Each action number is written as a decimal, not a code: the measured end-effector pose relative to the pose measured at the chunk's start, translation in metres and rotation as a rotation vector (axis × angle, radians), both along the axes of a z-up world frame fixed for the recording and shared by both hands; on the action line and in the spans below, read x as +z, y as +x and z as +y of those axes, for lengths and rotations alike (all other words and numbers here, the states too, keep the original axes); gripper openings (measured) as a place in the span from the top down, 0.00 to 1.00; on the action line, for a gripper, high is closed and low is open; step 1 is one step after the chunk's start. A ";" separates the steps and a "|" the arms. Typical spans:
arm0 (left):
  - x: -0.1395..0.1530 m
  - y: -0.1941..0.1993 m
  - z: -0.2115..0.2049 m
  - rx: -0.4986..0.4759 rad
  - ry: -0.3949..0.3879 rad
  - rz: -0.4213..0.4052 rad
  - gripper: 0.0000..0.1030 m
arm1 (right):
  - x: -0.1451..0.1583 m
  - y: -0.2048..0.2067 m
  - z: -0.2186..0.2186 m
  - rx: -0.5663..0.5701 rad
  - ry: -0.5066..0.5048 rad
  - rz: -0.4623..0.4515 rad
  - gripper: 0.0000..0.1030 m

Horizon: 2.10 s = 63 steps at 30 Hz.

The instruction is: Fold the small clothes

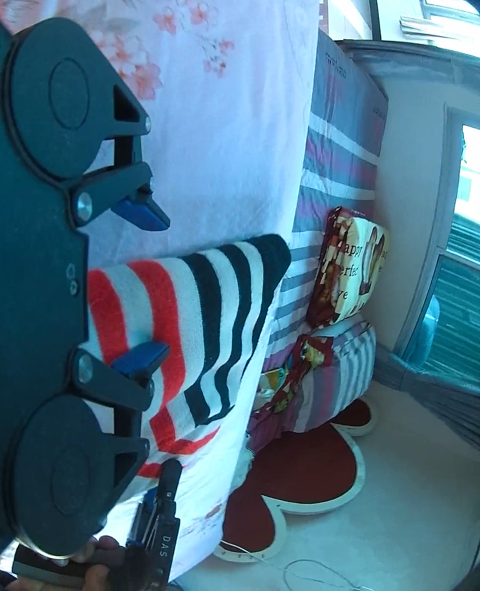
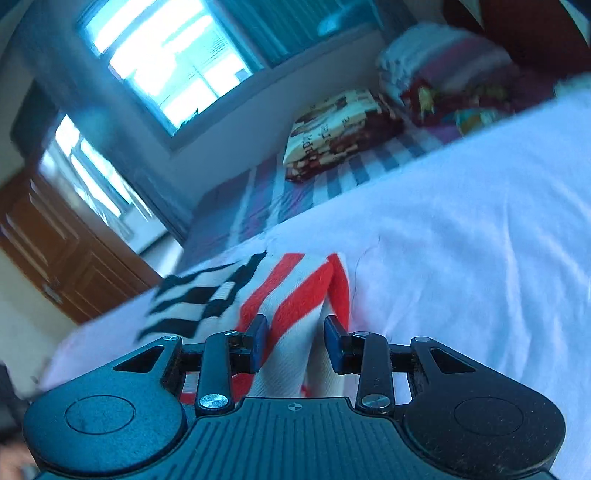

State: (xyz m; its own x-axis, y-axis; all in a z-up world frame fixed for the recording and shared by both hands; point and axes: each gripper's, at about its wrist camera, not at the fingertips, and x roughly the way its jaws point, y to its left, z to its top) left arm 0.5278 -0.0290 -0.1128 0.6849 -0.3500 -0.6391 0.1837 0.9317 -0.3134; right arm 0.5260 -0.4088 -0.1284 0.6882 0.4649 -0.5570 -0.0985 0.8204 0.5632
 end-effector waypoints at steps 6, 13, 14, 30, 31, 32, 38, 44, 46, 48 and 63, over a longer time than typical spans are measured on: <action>-0.005 0.010 -0.013 -0.004 0.078 0.005 0.37 | -0.001 -0.019 0.024 -0.001 -0.240 -0.163 0.86; -0.006 0.021 -0.043 -0.051 0.288 -0.027 0.36 | -0.036 -0.008 0.025 -0.002 -0.296 -0.071 1.00; -0.006 0.019 -0.041 -0.060 0.290 -0.037 0.36 | -0.032 -0.013 0.019 -0.013 -0.237 -0.089 0.95; -0.002 -0.004 -0.016 -0.014 0.126 -0.063 0.38 | -0.050 0.003 -0.051 -0.090 0.351 -0.042 0.57; -0.001 -0.004 -0.016 -0.020 0.131 -0.067 0.38 | -0.049 0.004 -0.056 -0.074 0.386 -0.039 0.57; 0.000 -0.004 -0.016 -0.028 0.134 -0.069 0.38 | -0.048 0.007 -0.055 -0.056 0.377 -0.034 0.57; -0.005 -0.001 -0.010 -0.040 0.089 -0.048 0.38 | -0.049 0.028 -0.044 -0.009 0.334 0.059 0.58; 0.001 0.006 -0.027 -0.086 0.224 -0.059 0.40 | -0.008 0.018 0.009 0.154 -0.189 -0.167 0.92; 0.001 0.009 -0.046 -0.122 0.374 -0.071 0.40 | -0.008 0.010 0.036 0.228 -0.439 -0.258 0.92; 0.001 0.011 -0.064 -0.134 0.509 -0.087 0.40 | -0.019 0.012 0.049 0.262 -0.549 -0.261 0.92; 0.006 -0.041 -0.060 -0.096 0.379 -0.147 0.40 | 0.027 -0.063 0.058 0.298 -0.425 -0.183 0.88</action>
State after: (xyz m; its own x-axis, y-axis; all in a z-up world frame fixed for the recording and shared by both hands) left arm 0.4866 -0.0887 -0.1068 0.7543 -0.1754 -0.6327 0.2925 0.9525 0.0847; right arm 0.4634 -0.3504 -0.1015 0.6645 0.4145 -0.6218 -0.4266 0.8936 0.1398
